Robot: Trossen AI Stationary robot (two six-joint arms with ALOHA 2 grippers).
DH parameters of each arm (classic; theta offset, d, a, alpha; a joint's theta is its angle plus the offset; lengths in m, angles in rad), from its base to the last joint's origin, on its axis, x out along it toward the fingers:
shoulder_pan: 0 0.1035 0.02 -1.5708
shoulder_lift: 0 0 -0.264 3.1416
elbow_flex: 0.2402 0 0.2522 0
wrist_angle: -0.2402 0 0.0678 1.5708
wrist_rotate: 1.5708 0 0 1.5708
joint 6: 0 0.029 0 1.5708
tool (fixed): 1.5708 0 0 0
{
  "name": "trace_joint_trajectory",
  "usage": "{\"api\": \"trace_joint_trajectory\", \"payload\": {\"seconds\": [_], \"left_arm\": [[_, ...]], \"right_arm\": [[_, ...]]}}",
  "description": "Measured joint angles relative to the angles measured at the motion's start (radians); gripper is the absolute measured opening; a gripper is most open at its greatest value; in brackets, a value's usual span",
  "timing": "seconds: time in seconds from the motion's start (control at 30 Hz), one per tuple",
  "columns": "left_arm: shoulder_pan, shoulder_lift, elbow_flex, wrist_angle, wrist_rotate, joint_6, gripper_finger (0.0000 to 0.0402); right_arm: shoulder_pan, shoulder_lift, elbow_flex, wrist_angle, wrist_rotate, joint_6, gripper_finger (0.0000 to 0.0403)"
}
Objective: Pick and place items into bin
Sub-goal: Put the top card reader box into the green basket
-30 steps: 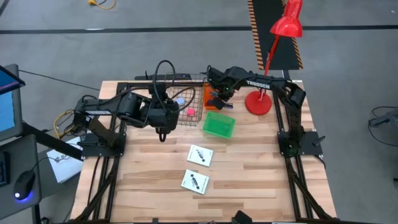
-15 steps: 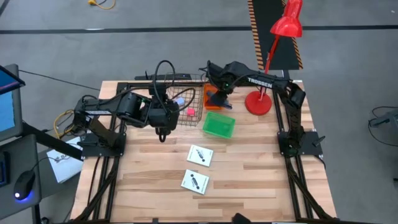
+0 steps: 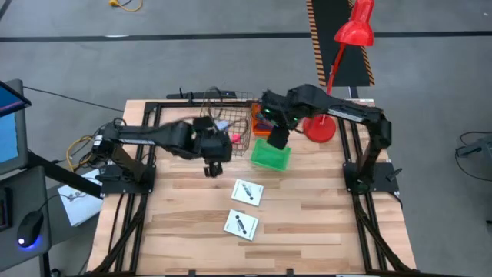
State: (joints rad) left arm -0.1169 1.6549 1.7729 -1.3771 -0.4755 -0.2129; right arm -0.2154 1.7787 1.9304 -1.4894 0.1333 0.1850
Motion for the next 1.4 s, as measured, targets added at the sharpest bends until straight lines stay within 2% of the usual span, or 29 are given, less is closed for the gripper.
{"api": "trace_joint_trajectory", "payload": {"seconds": [0.23,0.37,0.63,0.87,1.07,1.23,1.4], "left_arm": [[-0.100,0.001,-0.302,0.355,0.076,-0.012,0.0163],[-0.163,0.001,-0.418,0.523,0.071,0.038,0.0163],[-0.237,0.001,-0.538,0.617,0.088,0.111,0.0163],[-0.303,-0.001,-0.640,0.695,0.156,0.120,0.0163],[-0.377,-0.002,-0.718,0.745,0.161,0.114,0.0163],[-0.419,-0.002,-0.730,0.745,0.162,0.071,0.0163],[-0.440,-0.002,-0.730,0.749,0.162,0.026,0.0163]], "right_arm": [[0.185,-0.126,-0.003,-0.001,0.086,0.139,0.0137],[0.294,-0.160,-0.003,-0.004,0.140,0.242,0.0143],[0.487,-0.149,-0.005,-0.023,0.255,0.521,0.0169],[0.664,-0.048,-0.005,-0.027,0.394,0.834,0.0167],[0.793,0.105,-0.004,0.000,0.356,1.077,0.0121],[0.867,0.248,-0.004,0.093,0.242,1.180,0.0021],[0.896,0.360,-0.005,0.277,0.234,1.203,0.0004]]}}
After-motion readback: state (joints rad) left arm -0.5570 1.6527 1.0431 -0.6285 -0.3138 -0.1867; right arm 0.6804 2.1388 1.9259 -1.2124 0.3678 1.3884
